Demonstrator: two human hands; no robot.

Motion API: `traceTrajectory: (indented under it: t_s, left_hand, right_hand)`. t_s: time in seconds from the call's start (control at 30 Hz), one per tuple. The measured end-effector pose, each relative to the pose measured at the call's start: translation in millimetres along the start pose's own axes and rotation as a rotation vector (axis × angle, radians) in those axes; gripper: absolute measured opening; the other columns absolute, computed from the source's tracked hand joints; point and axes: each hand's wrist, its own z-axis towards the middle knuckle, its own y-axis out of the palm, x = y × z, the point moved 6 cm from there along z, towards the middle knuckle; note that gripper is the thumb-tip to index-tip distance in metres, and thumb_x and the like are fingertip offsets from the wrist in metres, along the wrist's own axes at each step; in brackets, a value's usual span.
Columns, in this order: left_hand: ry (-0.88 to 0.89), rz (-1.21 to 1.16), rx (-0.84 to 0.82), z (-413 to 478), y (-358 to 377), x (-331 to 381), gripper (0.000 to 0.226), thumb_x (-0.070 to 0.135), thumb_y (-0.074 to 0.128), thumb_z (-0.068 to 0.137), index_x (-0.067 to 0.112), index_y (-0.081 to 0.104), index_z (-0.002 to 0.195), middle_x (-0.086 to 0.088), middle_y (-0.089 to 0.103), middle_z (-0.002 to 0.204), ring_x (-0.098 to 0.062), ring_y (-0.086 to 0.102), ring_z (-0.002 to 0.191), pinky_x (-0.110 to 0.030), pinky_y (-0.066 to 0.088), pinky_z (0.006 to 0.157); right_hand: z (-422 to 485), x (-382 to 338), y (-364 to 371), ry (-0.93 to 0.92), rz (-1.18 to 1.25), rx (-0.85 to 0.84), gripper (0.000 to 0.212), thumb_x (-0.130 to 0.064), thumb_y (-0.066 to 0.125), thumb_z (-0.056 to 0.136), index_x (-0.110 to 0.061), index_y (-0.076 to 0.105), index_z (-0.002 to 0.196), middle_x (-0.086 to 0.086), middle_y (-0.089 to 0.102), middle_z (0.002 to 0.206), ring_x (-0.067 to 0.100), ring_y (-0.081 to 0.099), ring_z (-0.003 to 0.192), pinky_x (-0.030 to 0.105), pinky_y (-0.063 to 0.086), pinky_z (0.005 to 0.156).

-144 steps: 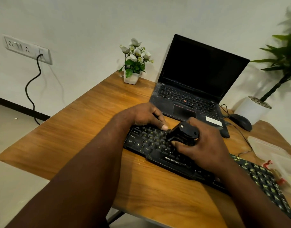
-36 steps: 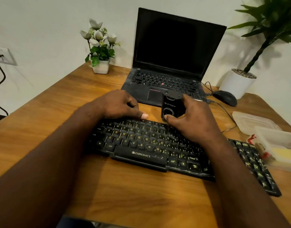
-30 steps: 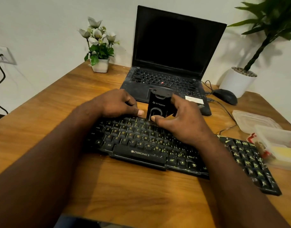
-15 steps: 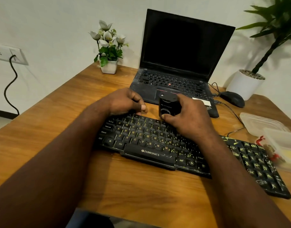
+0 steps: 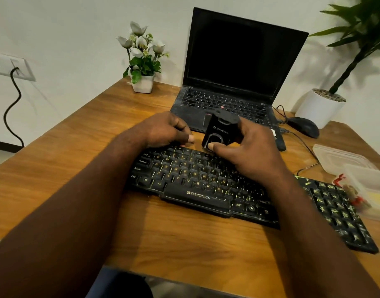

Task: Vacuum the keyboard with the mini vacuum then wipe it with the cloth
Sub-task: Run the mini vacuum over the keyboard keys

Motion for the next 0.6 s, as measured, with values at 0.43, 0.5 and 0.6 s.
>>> traceTrajectory:
  t_s: [0.43, 0.5, 0.6]
  left_hand:
    - [0.048, 0.066, -0.091, -10, 6, 11, 0.044, 0.06, 0.079, 0.068, 0.022, 0.082, 0.091, 0.004, 0.079, 0.091, -0.019, 0.074, 0.093, -0.039, 0.054, 0.09]
    - [0.041, 0.086, -0.082, -11, 7, 11, 0.044, 0.06, 0.079, 0.069, 0.023, 0.081, 0.091, 0.005, 0.079, 0.09, -0.017, 0.074, 0.091, -0.039, 0.055, 0.089]
    - [0.045, 0.162, -0.07, -11, 7, 13, 0.045, 0.067, 0.076, 0.069, 0.027, 0.081, 0.089, 0.01, 0.078, 0.09, -0.011, 0.072, 0.091, -0.037, 0.054, 0.088]
  right_hand:
    - [-13, 25, -24, 0.15, 0.198, -0.027, 0.047, -0.032, 0.087, 0.078, -0.035, 0.059, 0.116, -0.013, 0.071, 0.103, 0.003, 0.07, 0.094, 0.026, 0.059, 0.079]
    - [-11, 24, -15, 0.156, 0.144, -0.075, 0.052, -0.031, 0.088, 0.077, -0.032, 0.06, 0.121, -0.015, 0.069, 0.103, 0.002, 0.068, 0.093, 0.027, 0.059, 0.082]
    - [-6, 29, -18, 0.165, -0.021, 0.034, 0.063, -0.033, 0.088, 0.077, -0.026, 0.06, 0.134, -0.01, 0.07, 0.115, 0.008, 0.067, 0.102, 0.03, 0.058, 0.091]
